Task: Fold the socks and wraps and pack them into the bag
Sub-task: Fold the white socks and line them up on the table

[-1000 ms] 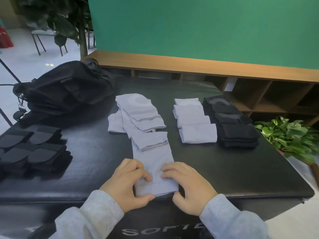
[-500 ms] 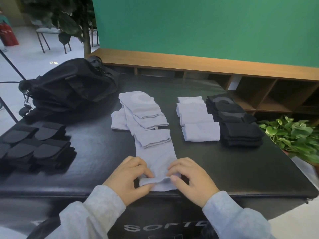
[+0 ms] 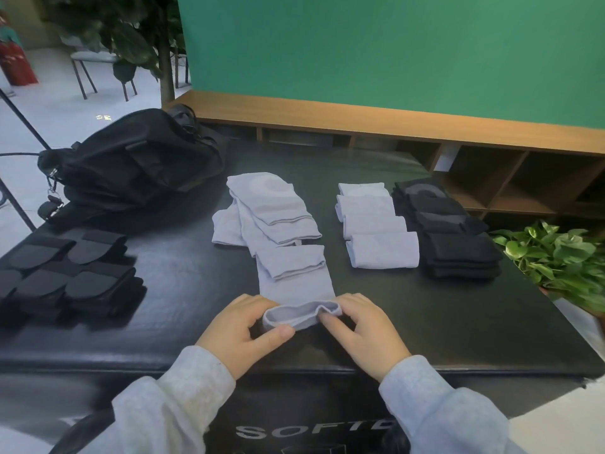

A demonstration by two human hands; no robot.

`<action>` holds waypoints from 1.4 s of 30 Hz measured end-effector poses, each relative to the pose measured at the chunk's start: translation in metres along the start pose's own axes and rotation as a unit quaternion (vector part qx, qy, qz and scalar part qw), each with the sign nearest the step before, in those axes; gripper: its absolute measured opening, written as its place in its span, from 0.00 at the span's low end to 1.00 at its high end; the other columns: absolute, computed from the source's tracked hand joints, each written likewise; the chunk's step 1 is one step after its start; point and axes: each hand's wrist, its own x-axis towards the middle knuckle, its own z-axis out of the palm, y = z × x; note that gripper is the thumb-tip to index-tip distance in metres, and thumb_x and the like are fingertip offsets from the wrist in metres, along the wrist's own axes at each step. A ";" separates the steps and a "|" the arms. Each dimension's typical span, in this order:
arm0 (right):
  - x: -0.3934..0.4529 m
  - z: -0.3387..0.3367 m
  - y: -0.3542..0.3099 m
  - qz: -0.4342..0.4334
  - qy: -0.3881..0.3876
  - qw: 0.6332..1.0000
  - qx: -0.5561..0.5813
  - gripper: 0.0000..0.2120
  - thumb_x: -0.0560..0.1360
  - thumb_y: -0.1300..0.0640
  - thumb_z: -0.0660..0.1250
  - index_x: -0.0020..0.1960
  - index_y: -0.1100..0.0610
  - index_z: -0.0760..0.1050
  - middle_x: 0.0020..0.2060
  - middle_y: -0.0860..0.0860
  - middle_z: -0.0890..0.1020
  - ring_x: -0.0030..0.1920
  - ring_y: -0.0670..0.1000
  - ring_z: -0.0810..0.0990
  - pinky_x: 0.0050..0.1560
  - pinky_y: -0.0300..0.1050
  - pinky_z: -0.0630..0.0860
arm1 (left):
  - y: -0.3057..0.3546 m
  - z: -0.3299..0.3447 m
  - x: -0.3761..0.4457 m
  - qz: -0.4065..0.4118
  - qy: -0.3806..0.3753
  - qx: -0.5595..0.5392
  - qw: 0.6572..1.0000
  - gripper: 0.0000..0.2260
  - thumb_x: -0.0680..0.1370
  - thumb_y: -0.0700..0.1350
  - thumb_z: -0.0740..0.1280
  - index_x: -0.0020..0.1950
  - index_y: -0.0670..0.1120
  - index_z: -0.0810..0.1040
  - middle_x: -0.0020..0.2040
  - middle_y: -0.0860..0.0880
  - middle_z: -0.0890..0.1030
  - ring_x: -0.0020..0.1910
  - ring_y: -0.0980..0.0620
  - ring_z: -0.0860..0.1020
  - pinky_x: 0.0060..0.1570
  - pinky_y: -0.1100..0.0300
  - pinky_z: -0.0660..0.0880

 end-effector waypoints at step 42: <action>0.008 0.015 -0.011 -0.011 0.031 0.989 -0.142 0.23 0.71 0.54 0.57 0.66 0.47 0.67 0.65 0.38 0.66 0.67 0.40 0.59 0.61 0.30 0.49 | 0.001 0.020 0.005 -0.008 0.118 0.151 0.982 0.16 0.70 0.42 0.64 0.57 0.49 0.75 0.57 0.55 0.73 0.57 0.57 0.67 0.59 0.57 0.70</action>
